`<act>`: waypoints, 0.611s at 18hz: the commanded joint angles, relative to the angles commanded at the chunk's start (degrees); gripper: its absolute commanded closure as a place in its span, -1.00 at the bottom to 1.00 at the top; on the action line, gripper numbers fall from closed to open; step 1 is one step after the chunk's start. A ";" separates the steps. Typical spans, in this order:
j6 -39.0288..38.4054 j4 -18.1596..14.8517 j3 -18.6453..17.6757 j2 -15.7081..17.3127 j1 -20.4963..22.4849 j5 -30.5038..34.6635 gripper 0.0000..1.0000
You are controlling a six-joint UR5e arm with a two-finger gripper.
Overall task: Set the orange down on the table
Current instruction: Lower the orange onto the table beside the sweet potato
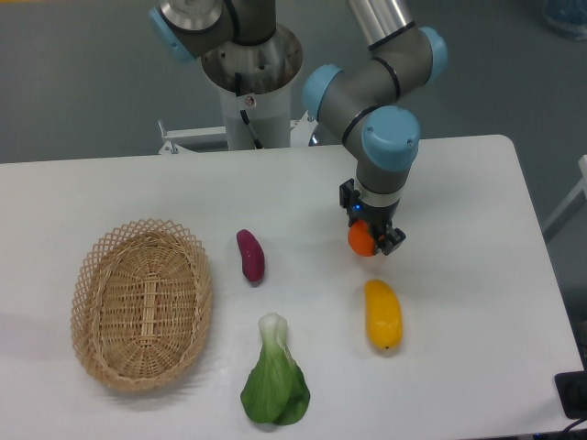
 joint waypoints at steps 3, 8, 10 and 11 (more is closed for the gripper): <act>-0.54 0.09 -0.44 -0.09 -0.18 -0.09 -0.20; -2.12 2.20 -0.88 -1.32 -0.88 -0.09 -0.20; -2.21 2.20 -0.88 -1.67 -1.14 0.00 -0.22; -2.21 2.28 -0.79 -1.76 -1.32 0.00 -0.26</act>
